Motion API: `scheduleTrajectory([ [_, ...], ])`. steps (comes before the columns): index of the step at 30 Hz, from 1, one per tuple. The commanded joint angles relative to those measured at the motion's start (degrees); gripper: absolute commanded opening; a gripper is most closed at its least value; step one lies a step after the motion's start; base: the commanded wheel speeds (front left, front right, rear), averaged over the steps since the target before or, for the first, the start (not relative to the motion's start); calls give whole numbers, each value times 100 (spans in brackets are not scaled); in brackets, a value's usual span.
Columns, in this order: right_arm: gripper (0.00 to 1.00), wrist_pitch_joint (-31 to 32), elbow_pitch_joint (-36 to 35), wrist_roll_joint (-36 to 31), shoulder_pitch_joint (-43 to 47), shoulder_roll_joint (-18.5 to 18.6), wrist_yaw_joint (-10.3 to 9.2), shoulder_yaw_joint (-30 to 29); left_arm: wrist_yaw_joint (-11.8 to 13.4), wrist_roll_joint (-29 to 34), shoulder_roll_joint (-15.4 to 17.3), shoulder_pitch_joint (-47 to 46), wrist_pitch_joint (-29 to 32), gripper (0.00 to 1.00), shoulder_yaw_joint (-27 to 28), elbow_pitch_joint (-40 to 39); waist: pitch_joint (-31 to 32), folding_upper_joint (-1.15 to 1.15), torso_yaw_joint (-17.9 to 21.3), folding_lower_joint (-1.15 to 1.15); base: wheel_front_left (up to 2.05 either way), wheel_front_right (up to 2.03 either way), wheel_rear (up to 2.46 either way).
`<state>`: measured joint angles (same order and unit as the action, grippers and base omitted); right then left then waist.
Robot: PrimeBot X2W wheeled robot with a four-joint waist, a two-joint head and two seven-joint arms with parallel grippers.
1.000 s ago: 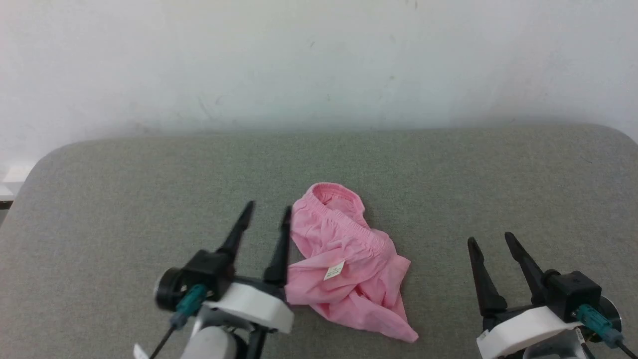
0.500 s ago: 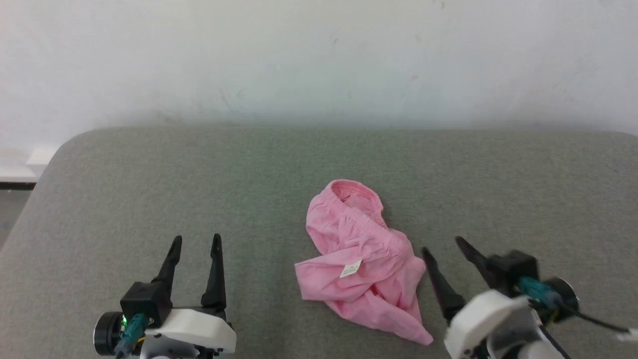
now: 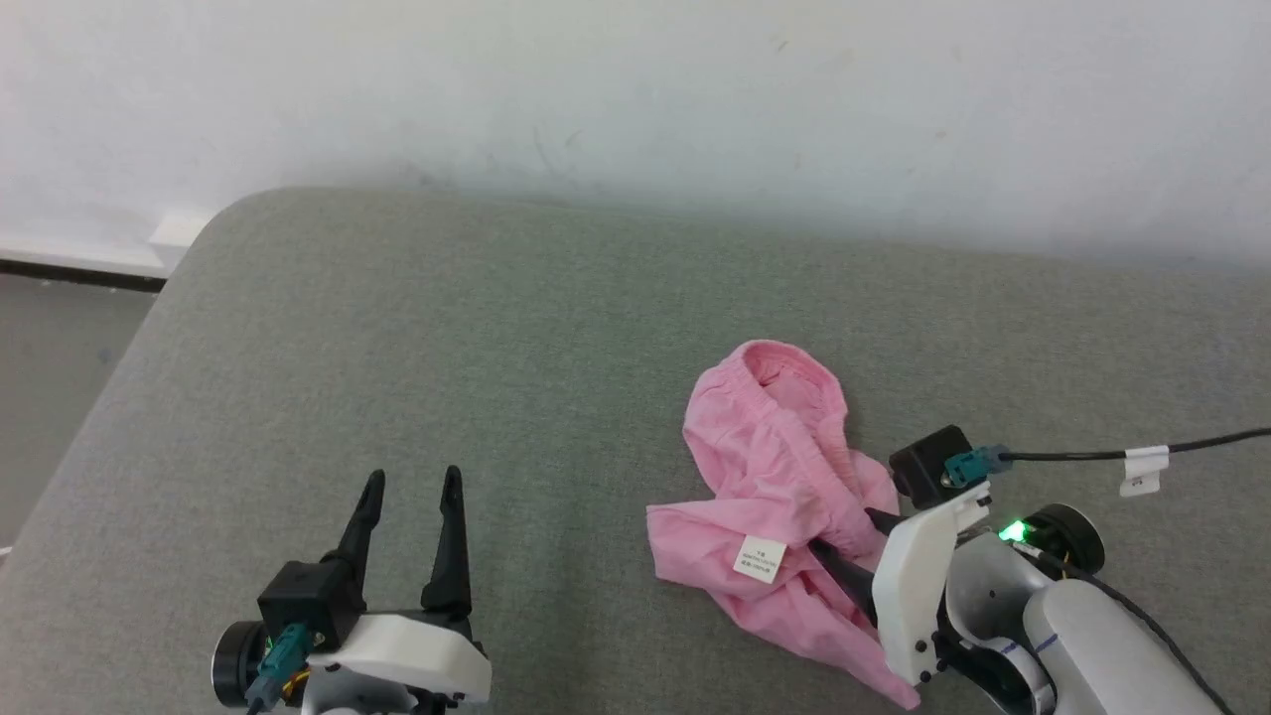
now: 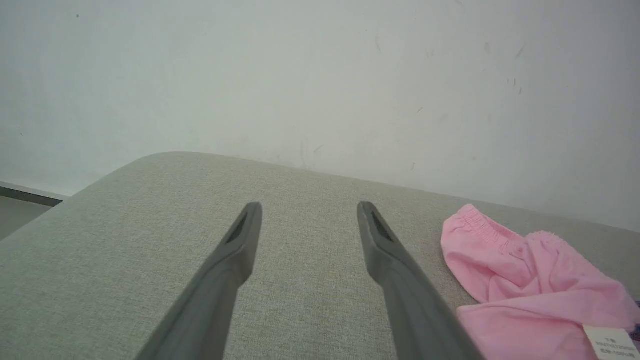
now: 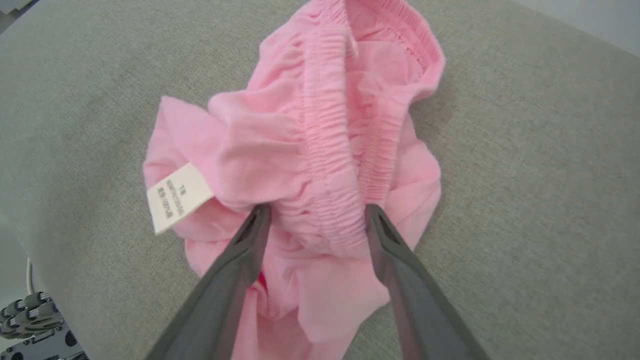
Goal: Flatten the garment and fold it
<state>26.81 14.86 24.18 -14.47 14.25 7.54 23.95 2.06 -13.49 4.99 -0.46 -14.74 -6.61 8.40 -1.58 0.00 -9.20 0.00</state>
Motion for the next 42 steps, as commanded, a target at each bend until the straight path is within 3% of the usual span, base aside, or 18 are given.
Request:
scheduleTrajectory([
  [1,100,79,104,190,-153,53,-5,101,-39,51,-43,-107,-26,100,18,18,-74,0,-120,0,0,0,0],
  [2,33,128,135,302,-205,87,-5,198,-48,61,-56,-114,-26,100,27,24,-81,0,-130,0,0,0,0],
  [3,0,137,130,412,-256,126,-5,285,-57,71,-68,-118,-26,100,39,28,-86,0,-133,0,0,0,0],
  [8,0,-303,-165,567,-562,376,-5,353,-81,127,-107,-87,-26,100,142,17,-90,0,-30,0,0,0,0],
  [12,0,-670,-423,361,-664,608,-5,-159,-105,187,-133,-63,-26,100,174,8,-61,0,119,0,0,0,0],
  [15,0,-702,-503,163,-470,712,-5,-907,-124,220,-148,-50,-26,100,193,10,-38,0,238,0,0,0,0],
  [16,0,-702,-503,163,-470,712,-5,-907,-124,220,-148,-50,-26,100,193,10,-38,0,238,0,0,0,0],
  [20,0,-574,-469,-67,247,662,-5,-2140,-167,261,-164,-38,-26,100,184,41,-18,0,329,0,0,0,0],
  [25,0,-462,-197,-418,1331,245,-5,-3729,-196,275,-181,-32,-26,100,190,76,-39,0,405,0,0,0,0],
  [28,0,-502,-184,-665,1681,-139,-5,-4284,-211,293,-185,-24,-26,100,215,113,-37,0,468,0,0,0,0],
  [29,43,-538,-227,-722,1748,-267,-5,-4361,-213,302,-186,-15,-26,100,228,124,-34,0,493,0,0,0,0],
  [30,100,-608,-282,-771,1792,-374,-5,-4413,-215,310,-187,-10,-26,100,242,135,-28,0,513,0,0,0,0],
  [38,100,-2081,-1043,-1266,1751,-965,-5,-4762,-257,369,-191,56,-26,100,306,237,90,0,589,0,0,0,0],
  [42,100,-2565,-1401,-1539,1786,-1060,-5,-4438,-275,400,-192,104,-26,100,316,276,158,0,567,0,0,0,0],
])
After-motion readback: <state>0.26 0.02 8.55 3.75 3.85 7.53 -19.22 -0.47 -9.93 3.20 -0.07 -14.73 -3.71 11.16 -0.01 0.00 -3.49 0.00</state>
